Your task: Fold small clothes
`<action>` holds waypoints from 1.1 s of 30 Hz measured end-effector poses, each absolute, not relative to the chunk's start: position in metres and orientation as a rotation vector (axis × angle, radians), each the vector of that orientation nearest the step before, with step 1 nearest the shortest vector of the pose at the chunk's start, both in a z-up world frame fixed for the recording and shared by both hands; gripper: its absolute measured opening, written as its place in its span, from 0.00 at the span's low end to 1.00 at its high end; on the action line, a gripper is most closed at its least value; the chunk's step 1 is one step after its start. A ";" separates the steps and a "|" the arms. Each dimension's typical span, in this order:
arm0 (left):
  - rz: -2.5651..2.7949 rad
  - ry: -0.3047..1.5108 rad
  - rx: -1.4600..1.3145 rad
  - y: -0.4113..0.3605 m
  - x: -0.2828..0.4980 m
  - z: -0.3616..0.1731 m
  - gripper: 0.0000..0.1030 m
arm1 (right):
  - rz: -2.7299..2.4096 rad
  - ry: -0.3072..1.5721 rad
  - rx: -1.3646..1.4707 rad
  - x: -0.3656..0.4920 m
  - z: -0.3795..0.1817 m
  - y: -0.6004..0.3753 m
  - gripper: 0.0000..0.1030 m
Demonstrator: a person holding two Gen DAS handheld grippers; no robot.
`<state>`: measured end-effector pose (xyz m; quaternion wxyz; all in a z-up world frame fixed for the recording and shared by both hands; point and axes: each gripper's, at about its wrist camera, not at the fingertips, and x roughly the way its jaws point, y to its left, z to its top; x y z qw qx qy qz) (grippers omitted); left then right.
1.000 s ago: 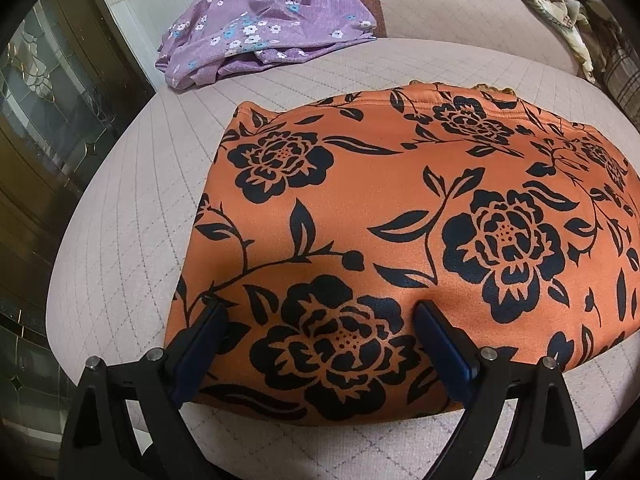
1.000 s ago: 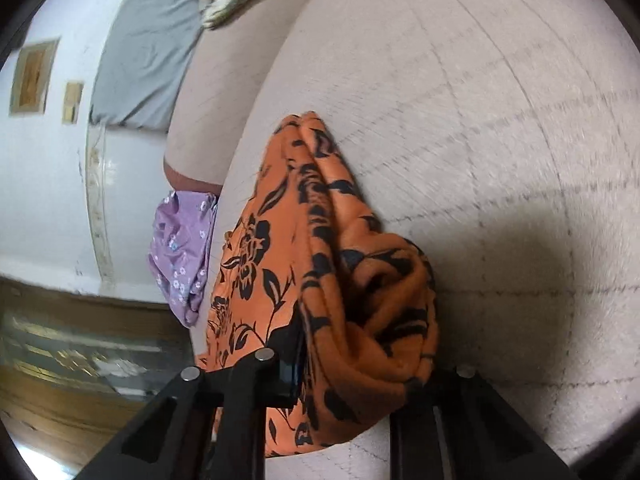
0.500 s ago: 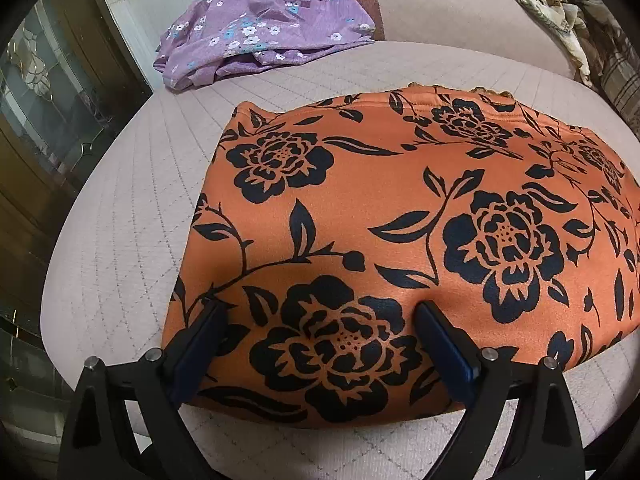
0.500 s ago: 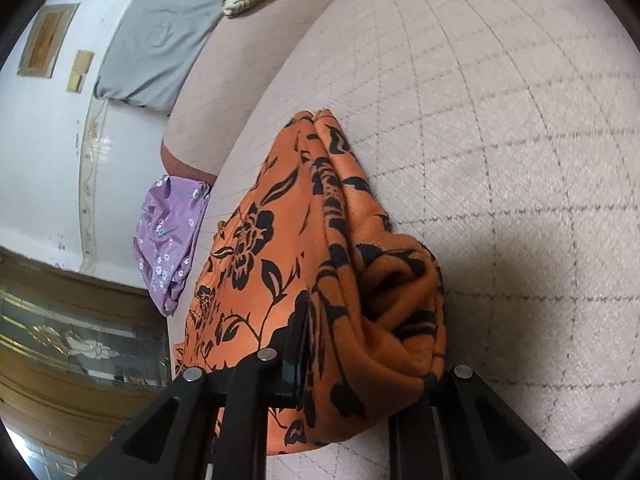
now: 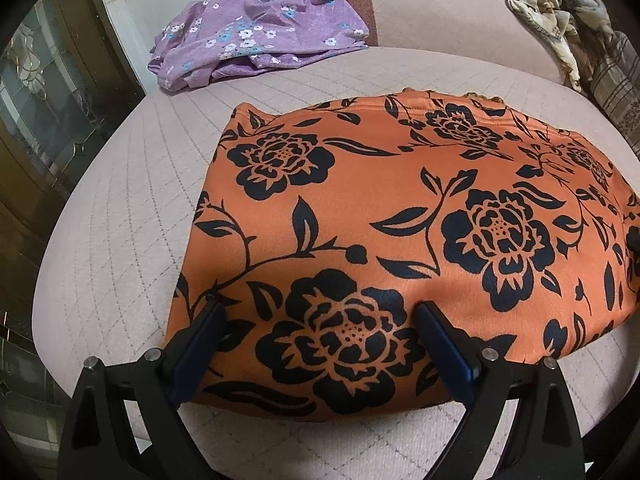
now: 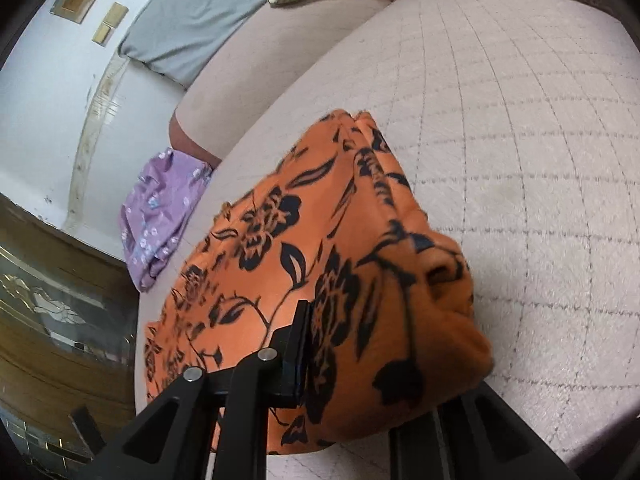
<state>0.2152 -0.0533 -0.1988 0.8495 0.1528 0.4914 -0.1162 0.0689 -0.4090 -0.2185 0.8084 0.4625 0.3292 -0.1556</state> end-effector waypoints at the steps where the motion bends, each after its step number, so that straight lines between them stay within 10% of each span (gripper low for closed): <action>1: -0.245 1.030 0.320 -0.052 0.214 -0.198 0.93 | -0.334 0.708 0.993 0.068 -0.220 -0.409 0.17; 33: -0.168 1.095 0.174 0.013 0.249 -0.186 0.95 | -0.334 0.624 0.671 0.074 -0.132 -0.357 0.15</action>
